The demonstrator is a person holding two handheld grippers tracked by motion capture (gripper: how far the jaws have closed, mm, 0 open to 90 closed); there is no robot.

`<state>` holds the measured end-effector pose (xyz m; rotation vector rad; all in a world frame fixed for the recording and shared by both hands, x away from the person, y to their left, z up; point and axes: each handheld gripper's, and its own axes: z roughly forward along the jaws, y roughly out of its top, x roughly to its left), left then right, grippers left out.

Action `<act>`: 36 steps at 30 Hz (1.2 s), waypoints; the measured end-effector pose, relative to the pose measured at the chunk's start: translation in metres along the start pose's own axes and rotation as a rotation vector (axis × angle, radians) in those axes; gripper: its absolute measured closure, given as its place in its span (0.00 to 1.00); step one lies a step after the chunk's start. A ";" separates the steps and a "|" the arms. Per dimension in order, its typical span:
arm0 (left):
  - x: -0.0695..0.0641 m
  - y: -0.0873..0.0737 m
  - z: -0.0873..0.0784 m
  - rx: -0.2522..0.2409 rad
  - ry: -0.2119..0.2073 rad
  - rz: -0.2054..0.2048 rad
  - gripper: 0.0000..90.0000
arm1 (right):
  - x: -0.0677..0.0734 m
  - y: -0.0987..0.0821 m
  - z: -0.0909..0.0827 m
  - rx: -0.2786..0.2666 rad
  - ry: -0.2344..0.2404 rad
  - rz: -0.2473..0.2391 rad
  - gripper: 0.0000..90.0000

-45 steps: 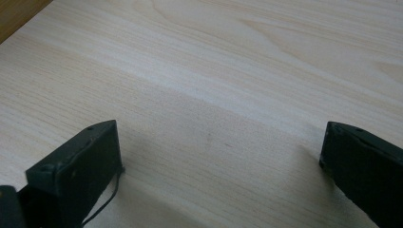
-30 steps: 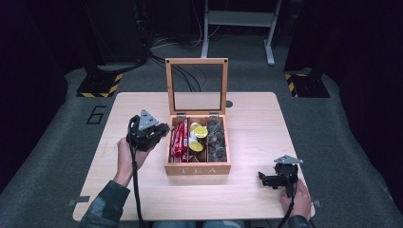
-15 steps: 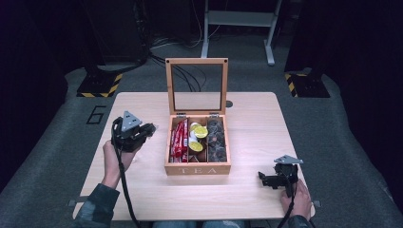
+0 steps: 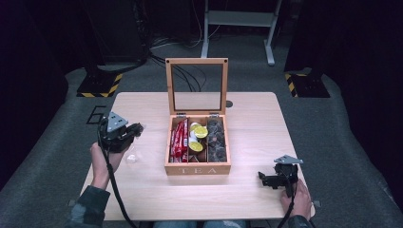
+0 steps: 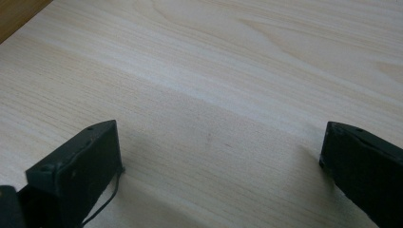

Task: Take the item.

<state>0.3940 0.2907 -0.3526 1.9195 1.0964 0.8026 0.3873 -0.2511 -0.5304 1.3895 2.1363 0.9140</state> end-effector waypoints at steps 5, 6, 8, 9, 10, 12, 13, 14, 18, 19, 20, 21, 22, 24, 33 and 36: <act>0.007 -0.002 -0.003 0.004 0.012 -0.012 0.92 | 0.000 0.000 0.000 0.000 0.000 0.000 0.00; 0.008 -0.003 -0.004 0.004 0.016 -0.014 0.92 | 0.000 0.000 0.000 0.000 0.000 0.000 0.00; 0.010 -0.005 -0.005 -0.004 0.023 -0.019 0.92 | 0.000 0.000 0.000 0.000 0.000 0.000 0.00; 0.012 -0.007 -0.005 -0.004 0.031 -0.022 0.92 | 0.000 0.000 0.000 0.000 0.000 0.000 0.00; 0.013 -0.008 -0.005 0.002 0.030 -0.026 0.92 | 0.000 0.000 0.000 0.000 0.000 0.000 0.00; 0.019 -0.013 -0.006 0.006 0.041 -0.038 0.92 | 0.000 0.000 0.000 0.000 0.000 0.000 0.00; 0.019 -0.013 -0.006 0.006 0.041 -0.038 0.92 | 0.000 0.000 0.000 0.000 0.000 0.000 0.00; 0.021 -0.015 -0.007 0.012 0.042 -0.043 0.92 | 0.000 0.000 0.000 0.000 0.000 0.000 0.00; 0.026 -0.024 -0.005 0.028 0.046 -0.056 0.92 | 0.000 0.000 0.000 0.000 0.000 0.000 0.00; 0.028 -0.026 -0.004 0.033 0.042 -0.060 0.92 | 0.000 0.000 0.000 0.000 0.000 0.000 0.00; 0.028 -0.027 -0.003 0.036 0.042 -0.065 0.92 | 0.000 0.000 0.000 0.000 0.000 0.000 0.00; 0.029 -0.029 -0.002 0.033 0.047 -0.063 0.92 | 0.000 0.000 0.000 0.000 0.000 0.000 0.00; 0.029 -0.031 -0.001 0.043 0.041 -0.066 0.92 | 0.000 0.000 0.000 0.000 0.000 0.000 0.00; 0.030 -0.034 0.001 0.051 0.041 -0.068 0.92 | 0.000 0.000 0.000 0.000 0.000 0.000 0.00; 0.036 -0.043 0.005 0.078 0.047 -0.084 0.92 | 0.000 0.000 0.000 0.000 0.001 -0.001 0.00; 0.037 -0.045 0.005 0.089 0.046 -0.080 0.92 | 0.000 0.000 0.000 0.000 0.000 -0.001 0.00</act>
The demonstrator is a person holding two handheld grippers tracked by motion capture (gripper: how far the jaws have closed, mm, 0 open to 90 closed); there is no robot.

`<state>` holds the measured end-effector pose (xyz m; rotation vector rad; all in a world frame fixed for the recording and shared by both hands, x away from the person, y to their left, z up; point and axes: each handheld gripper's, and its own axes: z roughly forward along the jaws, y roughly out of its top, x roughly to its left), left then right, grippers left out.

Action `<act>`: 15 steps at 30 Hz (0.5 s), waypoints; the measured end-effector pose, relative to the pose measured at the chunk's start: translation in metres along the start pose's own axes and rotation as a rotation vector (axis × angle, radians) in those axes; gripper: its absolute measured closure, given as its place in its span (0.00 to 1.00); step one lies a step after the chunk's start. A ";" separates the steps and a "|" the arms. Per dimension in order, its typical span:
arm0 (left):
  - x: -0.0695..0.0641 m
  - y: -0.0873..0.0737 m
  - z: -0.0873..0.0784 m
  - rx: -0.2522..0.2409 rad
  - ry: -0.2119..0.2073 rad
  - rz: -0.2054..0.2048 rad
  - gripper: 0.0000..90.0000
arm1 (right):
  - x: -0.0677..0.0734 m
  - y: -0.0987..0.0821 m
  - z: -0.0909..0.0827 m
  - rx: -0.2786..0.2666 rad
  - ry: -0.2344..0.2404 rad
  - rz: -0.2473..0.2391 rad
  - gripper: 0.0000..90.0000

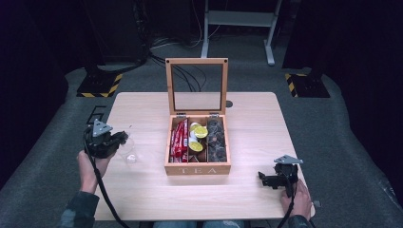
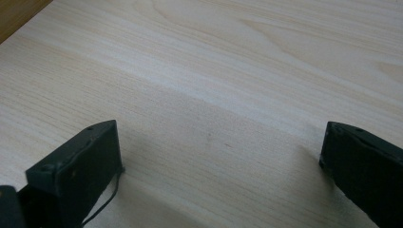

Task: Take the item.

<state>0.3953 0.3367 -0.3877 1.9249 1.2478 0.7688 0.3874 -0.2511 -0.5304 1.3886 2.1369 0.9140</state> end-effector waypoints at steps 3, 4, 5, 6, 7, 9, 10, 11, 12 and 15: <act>0.001 -0.002 0.001 0.006 -0.001 0.002 0.92 | 0.000 0.000 0.000 0.000 0.000 0.000 0.00; 0.001 -0.003 0.002 0.005 -0.002 -0.002 0.92 | 0.000 0.000 0.000 0.000 0.000 0.001 0.00; 0.002 -0.004 0.004 0.012 -0.005 -0.003 0.92 | 0.000 0.000 0.000 0.000 0.000 0.000 0.00; 0.003 -0.008 0.007 0.017 -0.007 -0.005 0.92 | 0.000 0.000 0.000 0.000 0.000 0.000 0.00; 0.003 -0.008 0.007 0.017 -0.007 -0.005 0.92 | 0.000 0.000 0.000 0.000 0.000 0.000 0.00; 0.004 -0.010 0.009 0.024 -0.012 -0.008 0.92 | 0.000 0.000 0.000 0.000 0.000 0.000 0.00; 0.004 -0.012 0.011 0.025 -0.010 -0.013 0.92 | 0.000 0.000 0.000 0.000 0.000 0.000 0.00; 0.005 -0.013 0.012 0.027 -0.014 -0.015 0.92 | 0.000 0.000 0.000 0.000 0.000 0.000 0.00; 0.005 -0.015 0.014 0.028 -0.017 -0.017 0.92 | 0.000 0.000 0.000 0.000 0.000 0.000 0.00; 0.006 -0.018 0.018 0.036 -0.019 -0.019 0.92 | 0.000 0.000 0.000 0.000 0.000 0.000 0.00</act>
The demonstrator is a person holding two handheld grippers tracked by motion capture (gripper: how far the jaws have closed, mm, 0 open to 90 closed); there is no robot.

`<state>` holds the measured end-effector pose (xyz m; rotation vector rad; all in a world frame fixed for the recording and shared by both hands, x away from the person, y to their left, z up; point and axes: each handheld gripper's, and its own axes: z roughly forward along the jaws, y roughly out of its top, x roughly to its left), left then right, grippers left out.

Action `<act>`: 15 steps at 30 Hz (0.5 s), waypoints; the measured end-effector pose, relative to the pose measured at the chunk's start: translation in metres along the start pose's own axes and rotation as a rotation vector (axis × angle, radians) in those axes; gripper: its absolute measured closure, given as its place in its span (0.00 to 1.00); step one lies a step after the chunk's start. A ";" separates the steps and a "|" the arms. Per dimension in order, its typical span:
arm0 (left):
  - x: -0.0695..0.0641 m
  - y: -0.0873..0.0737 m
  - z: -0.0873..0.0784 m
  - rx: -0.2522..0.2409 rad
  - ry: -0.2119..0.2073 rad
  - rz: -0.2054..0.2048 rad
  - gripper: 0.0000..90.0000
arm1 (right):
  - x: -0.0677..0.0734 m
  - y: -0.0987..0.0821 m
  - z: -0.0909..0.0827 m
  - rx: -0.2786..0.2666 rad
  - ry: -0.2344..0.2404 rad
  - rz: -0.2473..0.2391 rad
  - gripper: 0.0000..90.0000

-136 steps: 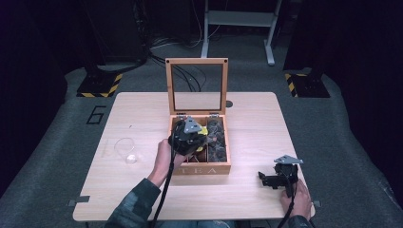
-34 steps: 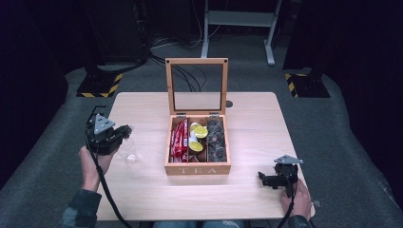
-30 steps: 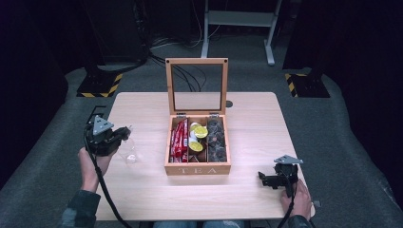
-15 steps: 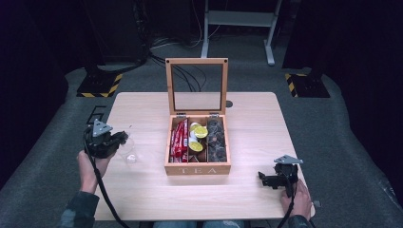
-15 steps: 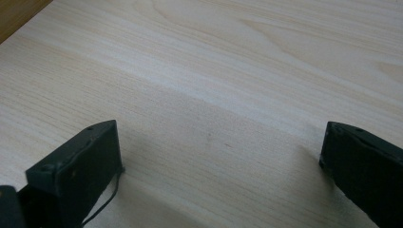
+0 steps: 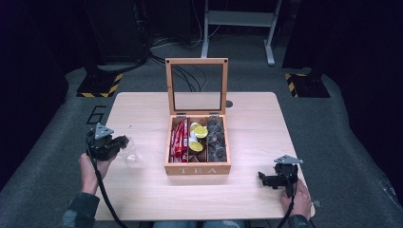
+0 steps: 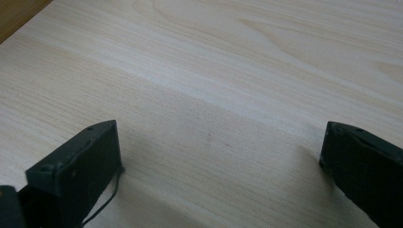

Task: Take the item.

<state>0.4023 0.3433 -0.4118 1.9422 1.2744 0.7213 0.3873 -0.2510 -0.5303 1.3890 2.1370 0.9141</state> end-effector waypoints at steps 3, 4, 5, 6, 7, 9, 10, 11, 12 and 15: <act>0.001 -0.001 0.000 0.006 -0.010 0.000 0.92 | 0.000 0.000 0.000 0.000 -0.001 0.000 0.00; 0.000 -0.002 0.001 0.006 -0.006 -0.003 0.92 | 0.000 0.000 0.000 0.000 0.000 0.000 0.00; 0.001 -0.002 0.001 0.016 -0.011 -0.001 0.92 | 0.000 0.000 0.000 0.000 0.000 0.000 0.00; 0.001 -0.003 0.002 0.019 -0.013 -0.003 0.92 | 0.000 0.000 0.000 0.000 0.000 0.000 0.00; 0.001 -0.003 0.002 0.022 -0.009 0.000 0.92 | 0.000 0.000 0.000 0.000 0.000 0.000 0.00; 0.003 -0.004 0.004 0.034 -0.013 0.000 0.92 | 0.000 0.000 0.000 0.000 0.000 0.000 0.00; 0.003 -0.005 0.004 0.040 -0.015 -0.002 0.92 | 0.000 0.000 0.000 0.000 -0.001 0.000 0.00; 0.003 -0.005 0.005 0.039 -0.014 -0.004 0.92 | 0.000 0.000 0.000 0.000 0.000 0.000 0.00; 0.003 -0.006 0.006 0.050 -0.021 0.000 0.92 | 0.000 0.000 0.000 0.000 0.000 0.000 0.00; 0.003 -0.008 0.012 0.066 -0.025 0.002 0.92 | 0.000 0.000 0.000 0.000 0.000 0.000 0.00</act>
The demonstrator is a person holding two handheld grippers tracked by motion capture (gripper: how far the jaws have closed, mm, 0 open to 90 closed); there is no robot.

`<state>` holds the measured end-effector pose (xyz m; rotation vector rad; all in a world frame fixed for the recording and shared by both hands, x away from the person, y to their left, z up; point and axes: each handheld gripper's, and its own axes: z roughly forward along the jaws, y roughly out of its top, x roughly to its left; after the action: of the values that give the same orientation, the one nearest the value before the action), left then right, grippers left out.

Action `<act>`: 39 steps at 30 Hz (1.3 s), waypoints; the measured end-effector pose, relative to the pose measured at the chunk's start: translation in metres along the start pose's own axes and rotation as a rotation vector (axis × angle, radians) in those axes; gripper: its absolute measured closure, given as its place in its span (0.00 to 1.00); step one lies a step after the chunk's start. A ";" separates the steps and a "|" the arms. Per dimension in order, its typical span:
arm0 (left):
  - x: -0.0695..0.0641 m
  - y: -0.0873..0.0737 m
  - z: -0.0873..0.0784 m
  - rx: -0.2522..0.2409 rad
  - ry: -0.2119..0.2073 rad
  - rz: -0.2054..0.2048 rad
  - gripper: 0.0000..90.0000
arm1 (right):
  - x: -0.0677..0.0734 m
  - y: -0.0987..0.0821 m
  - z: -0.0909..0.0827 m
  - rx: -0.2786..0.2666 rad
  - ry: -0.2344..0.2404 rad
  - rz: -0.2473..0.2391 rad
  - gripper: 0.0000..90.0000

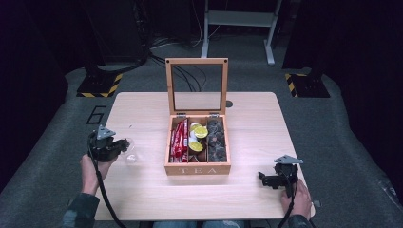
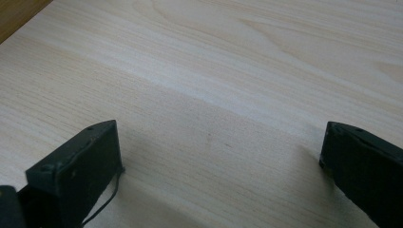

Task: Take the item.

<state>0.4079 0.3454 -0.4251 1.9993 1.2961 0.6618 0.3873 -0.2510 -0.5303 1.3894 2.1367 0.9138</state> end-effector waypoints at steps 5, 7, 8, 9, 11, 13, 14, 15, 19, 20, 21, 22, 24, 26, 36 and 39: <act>-0.001 -0.002 0.007 0.012 -0.005 -0.009 0.92 | 0.000 0.000 0.000 0.000 0.000 -0.001 0.00; -0.002 -0.003 0.008 0.022 -0.007 -0.003 0.91 | 0.000 0.000 0.000 0.000 0.000 0.000 0.00; -0.001 -0.004 0.009 0.030 -0.016 -0.002 0.91 | 0.000 0.000 0.000 0.000 0.000 0.000 0.00; -0.001 -0.004 0.009 0.031 -0.015 -0.004 0.91 | 0.000 0.000 0.000 0.000 0.000 0.000 0.00; -0.001 -0.004 0.009 0.034 -0.016 -0.004 0.91 | 0.000 0.000 0.000 0.000 0.000 0.000 0.00; -0.002 -0.003 0.010 0.038 -0.001 -0.002 0.89 | 0.000 0.000 0.000 0.000 0.000 0.000 0.00; -0.002 -0.003 0.010 0.040 0.001 -0.001 0.89 | 0.000 0.000 0.000 0.000 0.000 0.000 0.00; -0.002 -0.003 0.010 0.039 0.000 -0.003 0.88 | 0.000 0.000 0.000 0.000 0.000 0.000 0.00; -0.004 -0.002 0.010 0.042 0.005 -0.009 0.80 | 0.000 0.000 0.000 0.000 0.000 0.000 0.00; -0.004 -0.001 0.009 0.044 0.003 -0.009 0.77 | 0.000 0.000 0.000 0.000 0.000 0.000 0.00; -0.004 -0.001 0.007 0.040 0.003 -0.018 0.74 | 0.000 0.000 0.000 0.000 0.000 0.000 0.00; -0.004 -0.001 0.006 0.037 0.008 -0.024 0.69 | 0.000 0.000 0.000 0.000 0.000 0.000 0.00; -0.003 -0.002 0.000 0.016 0.001 -0.042 0.57 | 0.000 0.000 0.000 0.000 0.000 0.000 0.00; -0.003 -0.002 -0.002 0.005 -0.003 -0.047 0.51 | 0.000 0.000 0.000 0.000 0.000 0.000 0.00; -0.003 -0.005 -0.023 -0.010 0.003 -0.059 0.16 | 0.000 0.000 0.000 0.000 0.000 0.000 0.00; -0.004 -0.007 -0.025 -0.016 0.012 -0.060 0.15 | 0.000 0.000 0.000 0.000 0.001 0.000 0.00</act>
<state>0.3847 0.3502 -0.4145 1.9392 1.3479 0.6543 0.3874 -0.2511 -0.5304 1.3888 2.1374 0.9142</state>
